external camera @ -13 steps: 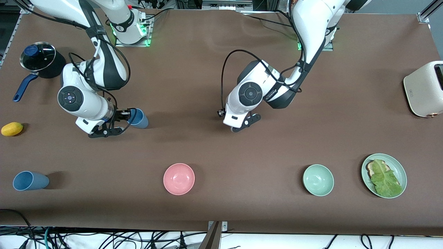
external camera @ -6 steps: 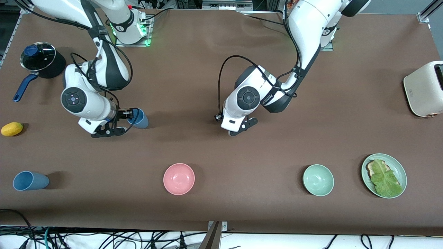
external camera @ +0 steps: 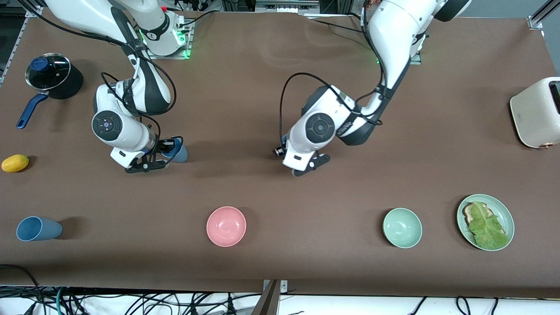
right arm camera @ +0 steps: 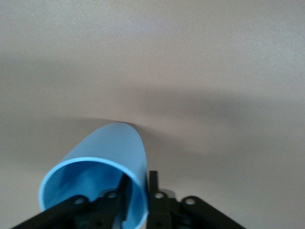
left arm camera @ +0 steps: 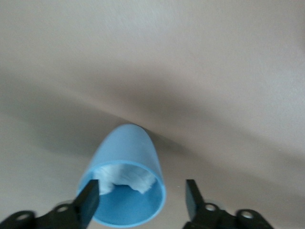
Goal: Stack blue cups with both arms
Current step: 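Carry the blue cup to mid-table and set it upright with the left gripper, then move the right gripper's cup above the placed cup while the left gripper withdraws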
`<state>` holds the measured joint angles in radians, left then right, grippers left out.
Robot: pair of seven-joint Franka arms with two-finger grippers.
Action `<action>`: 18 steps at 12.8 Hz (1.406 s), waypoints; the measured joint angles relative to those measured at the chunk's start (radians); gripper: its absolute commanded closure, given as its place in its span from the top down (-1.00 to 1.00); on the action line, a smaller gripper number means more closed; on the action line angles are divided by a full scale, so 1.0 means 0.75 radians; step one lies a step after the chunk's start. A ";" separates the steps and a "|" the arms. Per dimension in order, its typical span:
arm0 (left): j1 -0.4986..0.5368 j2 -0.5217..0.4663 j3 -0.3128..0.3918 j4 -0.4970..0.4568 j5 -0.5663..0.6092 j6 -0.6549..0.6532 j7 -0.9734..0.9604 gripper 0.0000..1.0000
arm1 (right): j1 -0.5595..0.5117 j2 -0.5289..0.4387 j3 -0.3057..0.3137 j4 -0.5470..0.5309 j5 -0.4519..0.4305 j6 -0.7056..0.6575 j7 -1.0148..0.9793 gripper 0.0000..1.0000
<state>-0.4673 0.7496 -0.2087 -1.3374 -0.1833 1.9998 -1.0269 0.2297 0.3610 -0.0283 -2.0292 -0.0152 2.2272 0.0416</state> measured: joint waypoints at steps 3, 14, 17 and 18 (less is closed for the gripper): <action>0.129 -0.035 0.001 0.102 0.000 -0.242 0.183 1.00 | 0.000 -0.004 0.000 0.058 0.001 -0.051 0.000 -1.00; 0.668 -0.238 0.013 -0.056 0.233 -0.602 0.992 1.00 | 0.514 0.008 0.021 0.576 0.100 -0.462 0.819 -1.00; 0.781 -0.253 0.013 -0.135 0.276 -0.562 1.085 1.00 | 0.698 0.086 0.021 0.706 0.101 -0.484 1.115 -1.00; 0.802 -0.269 0.012 -0.188 0.282 -0.507 1.092 1.00 | 0.737 0.128 0.020 0.765 0.101 -0.486 1.189 -1.00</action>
<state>0.1344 0.5476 -0.1994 -1.4784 0.0279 1.6195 -0.2077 0.7826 0.4572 -0.0131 -1.4556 0.0606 1.8623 0.9337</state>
